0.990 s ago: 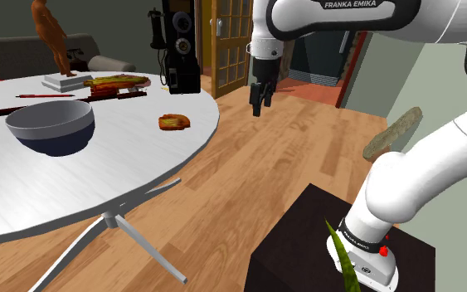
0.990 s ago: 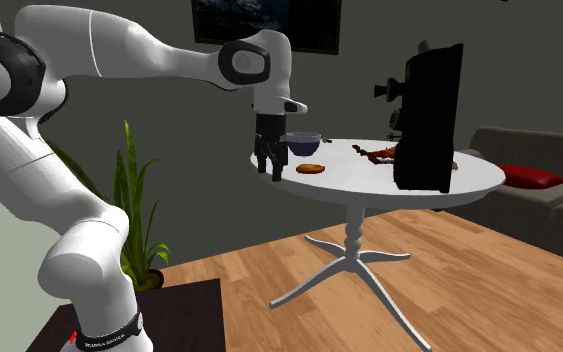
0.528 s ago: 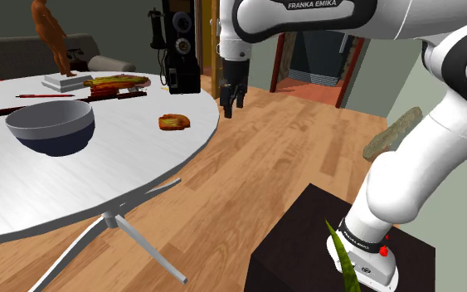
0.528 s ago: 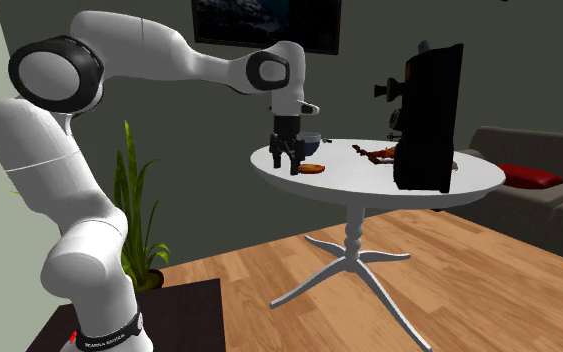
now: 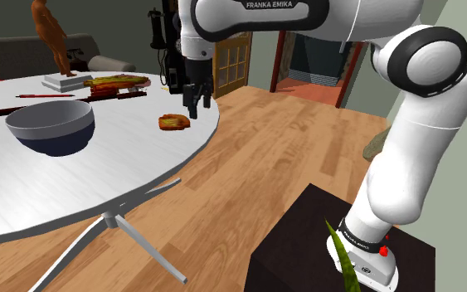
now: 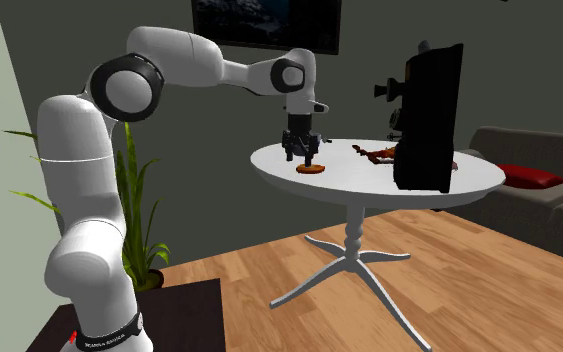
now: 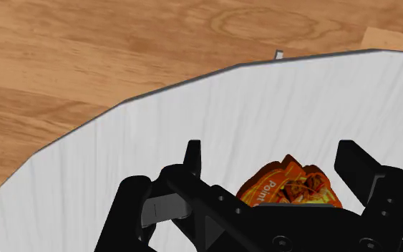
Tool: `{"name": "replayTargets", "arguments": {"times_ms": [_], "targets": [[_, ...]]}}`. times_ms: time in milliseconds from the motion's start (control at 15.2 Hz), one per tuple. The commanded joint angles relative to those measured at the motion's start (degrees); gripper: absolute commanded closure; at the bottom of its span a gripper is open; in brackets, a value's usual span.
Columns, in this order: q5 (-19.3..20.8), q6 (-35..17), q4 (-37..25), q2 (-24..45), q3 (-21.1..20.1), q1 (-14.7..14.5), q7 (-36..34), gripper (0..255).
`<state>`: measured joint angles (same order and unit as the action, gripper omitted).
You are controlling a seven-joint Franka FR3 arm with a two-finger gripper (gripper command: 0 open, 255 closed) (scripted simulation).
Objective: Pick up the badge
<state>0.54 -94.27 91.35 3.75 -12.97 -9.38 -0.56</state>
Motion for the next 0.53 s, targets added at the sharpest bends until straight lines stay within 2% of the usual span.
{"name": "replayTargets", "arguments": {"times_ms": [0, 132, 462], "targets": [[0.9, 0.8, -5.3, 4.2, -0.9, -1.1, -0.7, 0], [2.0, 1.9, -10.9, 8.5, -1.6, -2.4, -1.3, 0], [1.8, -2.3, -6.0, 7.7, -1.5, -2.2, -1.2, 0]]}}
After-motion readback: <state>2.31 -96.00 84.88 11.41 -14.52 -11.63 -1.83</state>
